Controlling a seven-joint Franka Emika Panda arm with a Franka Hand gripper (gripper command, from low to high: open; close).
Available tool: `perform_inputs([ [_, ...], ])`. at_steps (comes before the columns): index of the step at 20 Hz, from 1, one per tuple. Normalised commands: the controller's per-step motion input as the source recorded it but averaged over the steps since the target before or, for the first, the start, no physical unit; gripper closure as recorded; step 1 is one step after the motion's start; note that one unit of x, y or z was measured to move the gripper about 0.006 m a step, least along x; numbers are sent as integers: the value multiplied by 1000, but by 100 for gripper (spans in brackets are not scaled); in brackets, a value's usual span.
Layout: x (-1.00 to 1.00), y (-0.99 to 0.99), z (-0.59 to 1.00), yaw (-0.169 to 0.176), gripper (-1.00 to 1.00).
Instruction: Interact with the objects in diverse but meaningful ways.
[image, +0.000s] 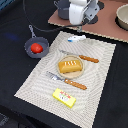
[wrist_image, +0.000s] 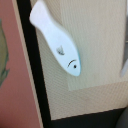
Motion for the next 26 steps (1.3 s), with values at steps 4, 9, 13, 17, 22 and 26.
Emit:
perform_inputs([
  [4, 449, -801, 479, 0, -100],
  [9, 316, -883, 220, 0, -100],
  [13, 271, -875, 62, 0, -100],
  [17, 261, -859, 9, 0, -100],
  [22, 349, -836, 95, 0, -100],
  [26, 466, -756, 130, 0, -100],
])
